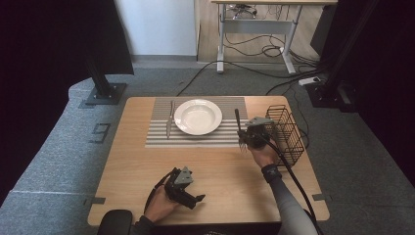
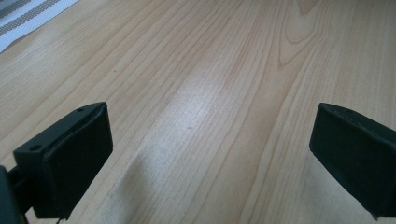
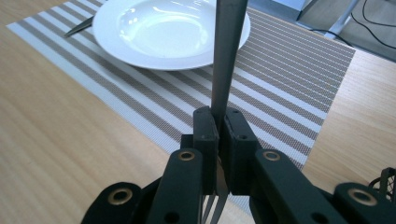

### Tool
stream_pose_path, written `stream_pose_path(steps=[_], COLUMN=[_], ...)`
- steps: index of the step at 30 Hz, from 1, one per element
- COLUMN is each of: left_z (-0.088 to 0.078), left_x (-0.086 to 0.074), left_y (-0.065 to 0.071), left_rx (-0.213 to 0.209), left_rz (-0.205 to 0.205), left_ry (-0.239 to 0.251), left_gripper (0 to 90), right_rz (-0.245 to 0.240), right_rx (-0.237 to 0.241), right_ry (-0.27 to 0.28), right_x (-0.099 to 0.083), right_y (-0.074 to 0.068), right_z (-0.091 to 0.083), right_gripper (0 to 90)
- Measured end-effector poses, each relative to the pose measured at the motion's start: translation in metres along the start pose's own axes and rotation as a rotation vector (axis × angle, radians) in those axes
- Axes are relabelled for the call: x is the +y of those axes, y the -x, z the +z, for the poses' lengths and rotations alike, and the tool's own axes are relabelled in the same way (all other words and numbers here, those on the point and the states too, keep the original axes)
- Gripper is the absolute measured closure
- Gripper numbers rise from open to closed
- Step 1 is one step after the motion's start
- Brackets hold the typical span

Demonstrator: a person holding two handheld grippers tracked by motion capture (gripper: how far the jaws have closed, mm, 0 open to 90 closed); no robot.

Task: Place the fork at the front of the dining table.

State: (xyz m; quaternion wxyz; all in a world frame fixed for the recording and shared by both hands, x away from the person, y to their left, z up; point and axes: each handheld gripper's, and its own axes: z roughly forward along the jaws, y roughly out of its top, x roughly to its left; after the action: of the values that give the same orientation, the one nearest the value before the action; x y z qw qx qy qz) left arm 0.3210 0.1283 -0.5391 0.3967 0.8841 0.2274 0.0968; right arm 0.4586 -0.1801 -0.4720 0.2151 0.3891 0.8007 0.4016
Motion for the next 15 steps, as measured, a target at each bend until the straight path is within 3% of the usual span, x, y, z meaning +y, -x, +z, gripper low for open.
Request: stream_pose_path(steps=[10,15], left_z=[0.006,0.008], left_x=[-0.005,-0.004], left_y=[0.001,0.002], left_rx=[-0.006,-0.008], left_rz=[0.033,0.044], left_ry=[-0.044,-0.077], left_gripper=[0.0,0.0], right_rz=[0.007,0.036], right_rx=[-0.037,-0.037], right_ry=[-0.042,-0.055], right_x=[0.009,0.011], right_y=[0.017,0.026], right_z=[0.033,0.049], right_gripper=[84.5,84.5])
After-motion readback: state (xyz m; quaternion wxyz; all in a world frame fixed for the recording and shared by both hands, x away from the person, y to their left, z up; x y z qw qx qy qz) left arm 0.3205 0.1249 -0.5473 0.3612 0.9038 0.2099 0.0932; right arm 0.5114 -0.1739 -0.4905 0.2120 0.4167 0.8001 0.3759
